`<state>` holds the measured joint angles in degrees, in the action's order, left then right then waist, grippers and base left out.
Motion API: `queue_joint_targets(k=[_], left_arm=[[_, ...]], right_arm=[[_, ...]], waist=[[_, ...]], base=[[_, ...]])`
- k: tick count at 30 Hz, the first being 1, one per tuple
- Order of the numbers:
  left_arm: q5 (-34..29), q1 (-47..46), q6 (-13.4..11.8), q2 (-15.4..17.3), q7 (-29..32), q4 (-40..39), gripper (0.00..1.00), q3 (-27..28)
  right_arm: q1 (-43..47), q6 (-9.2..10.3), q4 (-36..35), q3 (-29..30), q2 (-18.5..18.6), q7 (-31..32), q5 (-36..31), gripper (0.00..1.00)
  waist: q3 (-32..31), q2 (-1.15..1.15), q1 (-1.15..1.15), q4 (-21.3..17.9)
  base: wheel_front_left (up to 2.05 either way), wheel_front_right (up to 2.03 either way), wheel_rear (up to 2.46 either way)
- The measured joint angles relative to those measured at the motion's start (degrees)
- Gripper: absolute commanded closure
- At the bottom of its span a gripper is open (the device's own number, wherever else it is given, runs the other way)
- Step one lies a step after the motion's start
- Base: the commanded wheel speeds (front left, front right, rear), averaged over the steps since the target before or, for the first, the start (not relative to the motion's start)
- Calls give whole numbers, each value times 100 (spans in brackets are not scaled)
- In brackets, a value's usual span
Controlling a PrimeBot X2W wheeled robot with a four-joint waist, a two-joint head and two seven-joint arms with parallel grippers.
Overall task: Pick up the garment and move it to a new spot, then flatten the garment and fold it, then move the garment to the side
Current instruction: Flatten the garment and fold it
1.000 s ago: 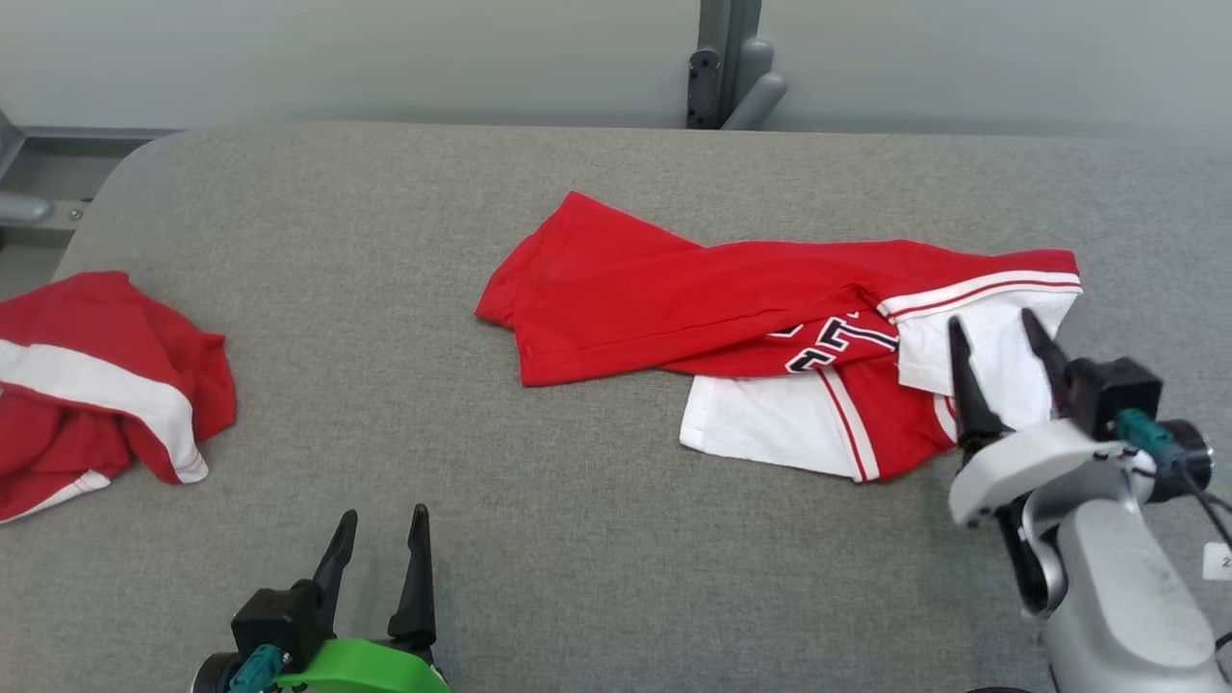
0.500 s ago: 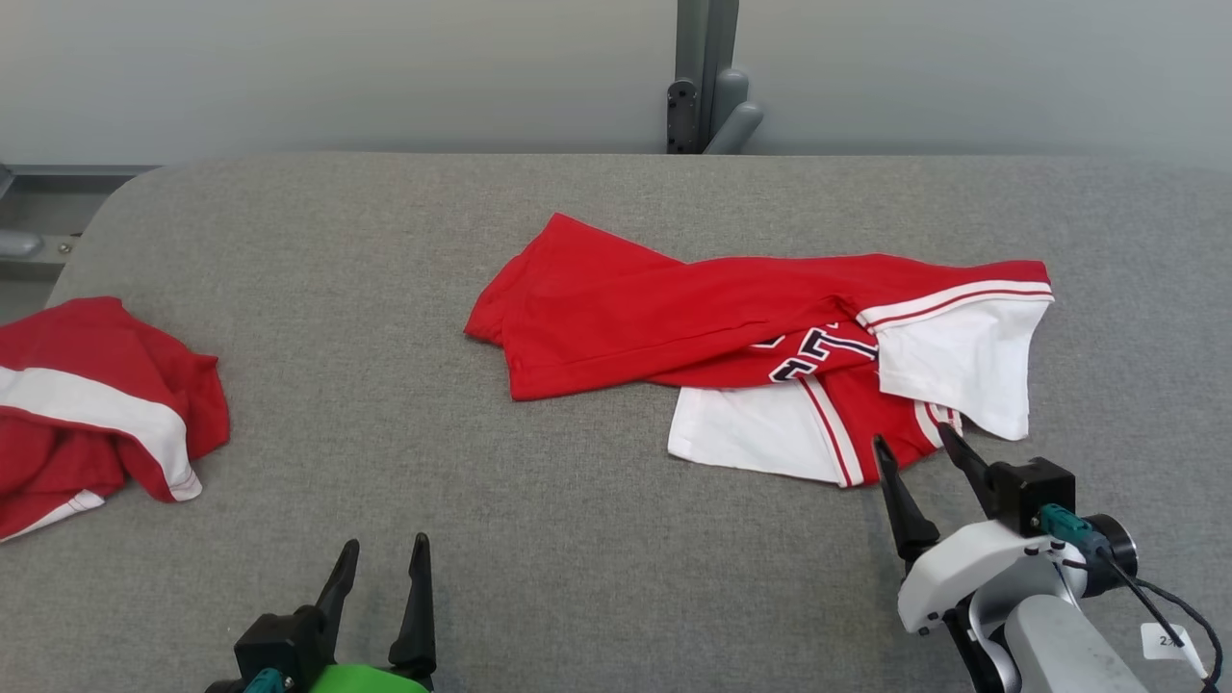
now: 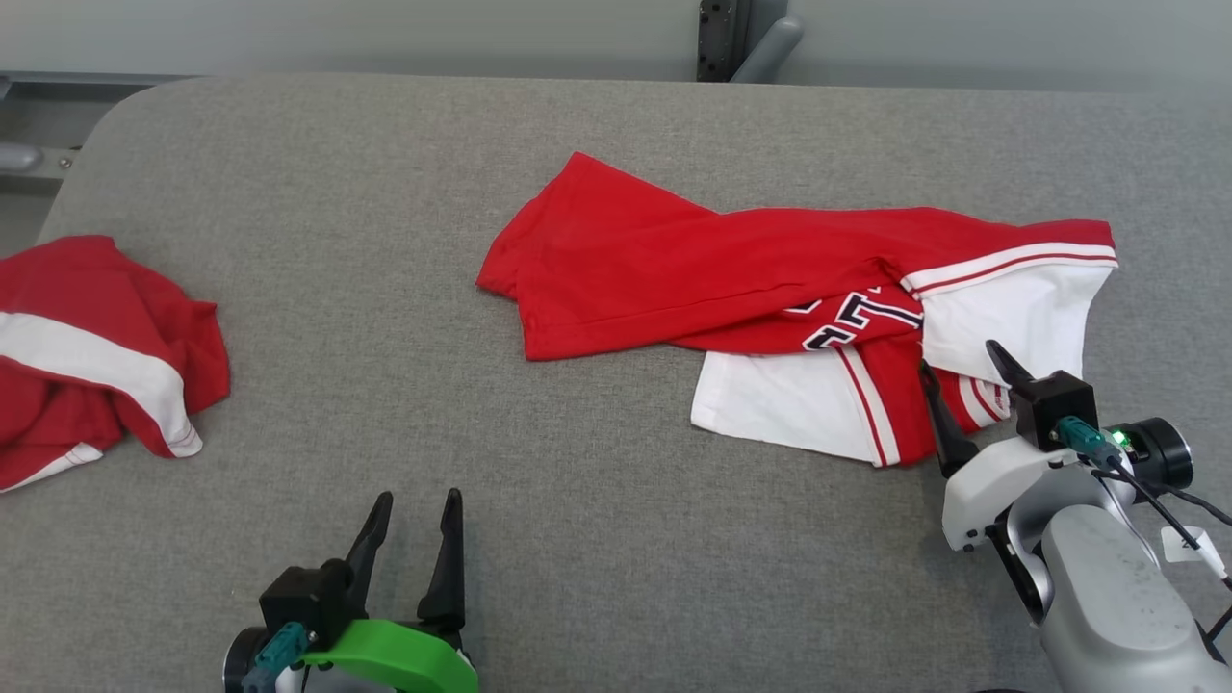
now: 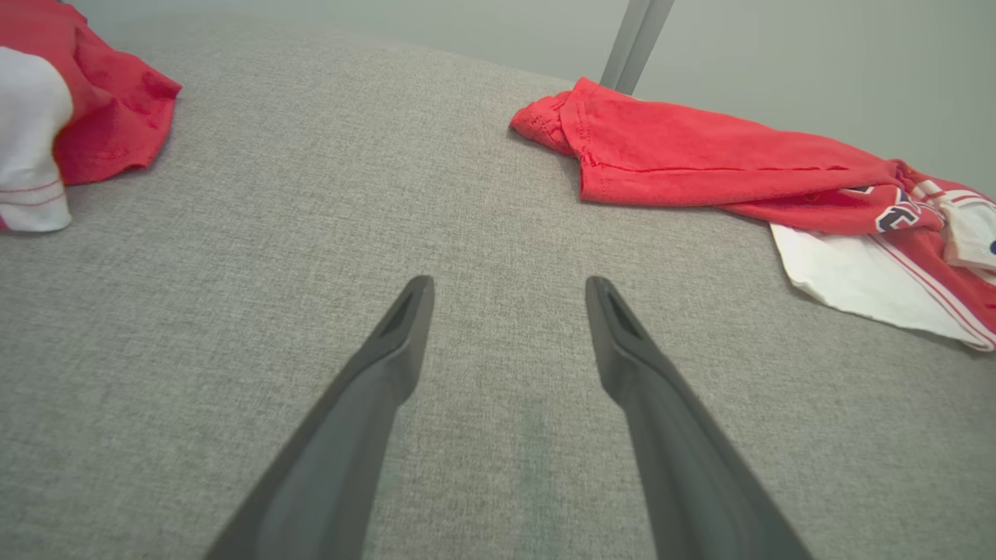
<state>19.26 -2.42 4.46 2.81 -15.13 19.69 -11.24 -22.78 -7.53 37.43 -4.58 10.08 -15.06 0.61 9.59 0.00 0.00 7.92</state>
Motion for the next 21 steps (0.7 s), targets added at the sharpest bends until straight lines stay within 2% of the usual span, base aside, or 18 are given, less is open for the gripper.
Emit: queue_joint_targets(k=[10,21], left_arm=[[78,-90,-24,1,1,59,0,-62],[96,-196,-16,1,0,94,0,-71]], right_arm=[[-199,0,297,287,-25,0,-348,0],[-243,0,455,516,-53,0,-660,0]], waist=[[220,0,0,225],[292,0,0,143]], base=[[0,0,0],[0,0,0]])
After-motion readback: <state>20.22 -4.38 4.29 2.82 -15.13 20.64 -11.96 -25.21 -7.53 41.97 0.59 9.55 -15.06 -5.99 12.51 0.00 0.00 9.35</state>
